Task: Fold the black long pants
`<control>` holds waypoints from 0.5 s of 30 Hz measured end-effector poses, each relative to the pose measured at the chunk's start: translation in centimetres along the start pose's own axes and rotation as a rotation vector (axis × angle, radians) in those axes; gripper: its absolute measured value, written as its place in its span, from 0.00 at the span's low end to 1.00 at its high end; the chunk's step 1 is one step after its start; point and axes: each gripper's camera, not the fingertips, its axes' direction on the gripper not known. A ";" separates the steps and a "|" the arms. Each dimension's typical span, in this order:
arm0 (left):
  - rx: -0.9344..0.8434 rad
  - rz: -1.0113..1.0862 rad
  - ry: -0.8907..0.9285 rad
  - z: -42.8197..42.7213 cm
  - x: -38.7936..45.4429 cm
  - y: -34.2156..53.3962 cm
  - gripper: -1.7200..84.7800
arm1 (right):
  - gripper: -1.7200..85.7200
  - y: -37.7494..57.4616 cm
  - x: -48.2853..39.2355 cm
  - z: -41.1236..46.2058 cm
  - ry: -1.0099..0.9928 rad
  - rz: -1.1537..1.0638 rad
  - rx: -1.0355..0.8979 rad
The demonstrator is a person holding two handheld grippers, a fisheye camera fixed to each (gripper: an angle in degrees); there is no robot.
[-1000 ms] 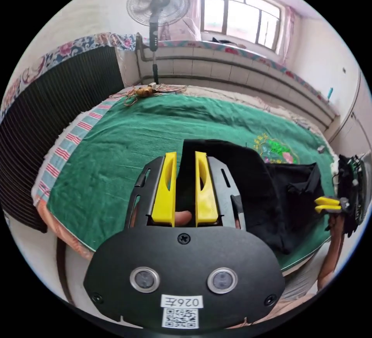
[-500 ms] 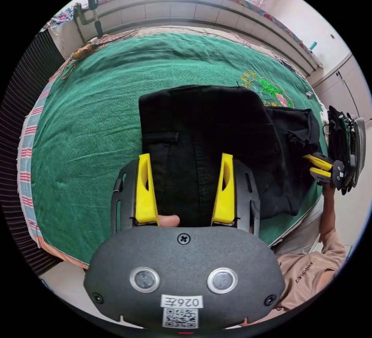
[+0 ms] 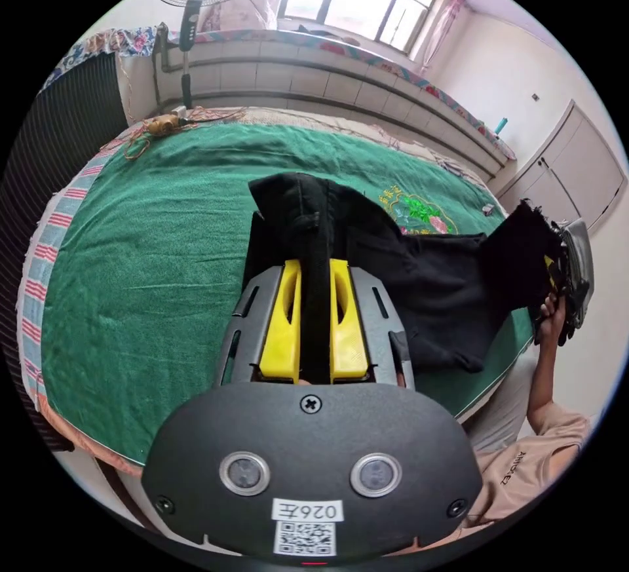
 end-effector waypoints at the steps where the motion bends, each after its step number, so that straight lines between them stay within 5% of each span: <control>1: 0.052 -0.020 -0.014 -1.0 -0.3 0.2 0.10 | 0.01 0.5 1.4 -2.8 0.086 0.037 0.075; 5: 0.127 -0.133 -0.162 -2.2 -1.7 0.3 0.11 | 0.04 2.6 6.0 -10.2 0.518 0.244 0.212; 11: 0.054 -0.382 -0.424 -2.2 -4.2 0.8 0.13 | 0.09 5.9 10.6 -13.9 0.597 0.485 0.294; 15: 0.192 -0.060 -0.193 -3.1 -0.3 0.8 0.04 | 0.09 5.6 8.9 -13.6 0.589 0.356 0.339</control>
